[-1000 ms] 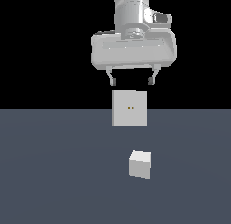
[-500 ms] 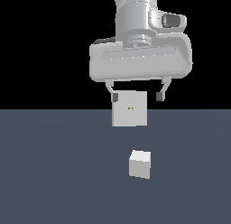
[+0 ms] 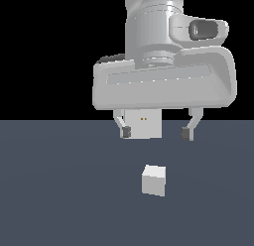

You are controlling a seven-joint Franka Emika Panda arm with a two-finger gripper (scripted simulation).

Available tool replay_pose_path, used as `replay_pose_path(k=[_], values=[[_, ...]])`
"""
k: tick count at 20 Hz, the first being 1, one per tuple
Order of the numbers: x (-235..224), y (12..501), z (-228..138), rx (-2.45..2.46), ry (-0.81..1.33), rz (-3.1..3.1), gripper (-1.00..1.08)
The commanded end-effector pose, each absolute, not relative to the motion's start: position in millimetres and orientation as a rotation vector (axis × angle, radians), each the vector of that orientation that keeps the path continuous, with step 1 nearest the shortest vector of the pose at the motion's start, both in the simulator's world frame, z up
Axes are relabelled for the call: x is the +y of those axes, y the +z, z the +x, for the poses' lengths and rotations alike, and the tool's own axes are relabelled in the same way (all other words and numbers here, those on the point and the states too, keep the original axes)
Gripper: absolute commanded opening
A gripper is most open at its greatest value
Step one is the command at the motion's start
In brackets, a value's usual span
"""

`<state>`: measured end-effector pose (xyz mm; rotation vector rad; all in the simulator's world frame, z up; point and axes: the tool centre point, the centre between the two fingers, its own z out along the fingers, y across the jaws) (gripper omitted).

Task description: Plug the charger into the wall socket.

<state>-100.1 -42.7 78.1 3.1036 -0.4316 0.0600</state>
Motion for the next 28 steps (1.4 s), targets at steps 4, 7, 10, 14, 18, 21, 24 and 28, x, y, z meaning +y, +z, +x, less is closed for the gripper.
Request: replay_pose_path(k=[4,7,10,14,18,21,24,28], values=[[-41.2,65.3,-111.5,-0.473,0.065,3.098,1.00],[-40.8,62.7,-113.4,-0.480,0.066,3.097,1.00],[-40.8,63.0,-113.0,-0.477,0.064,3.097,1.00],[-40.6,56.4,-113.3,-0.477,0.064,3.097,1.00],[-40.5,41.7,-113.9,-0.479,0.065,3.097,1.00],[-40.3,27.6,-114.1,-0.479,0.065,3.097,1.00],[-40.2,17.8,-114.0,-0.480,0.066,3.097,1.00],[-40.3,12.0,-113.7,-0.481,0.066,3.097,1.00]])
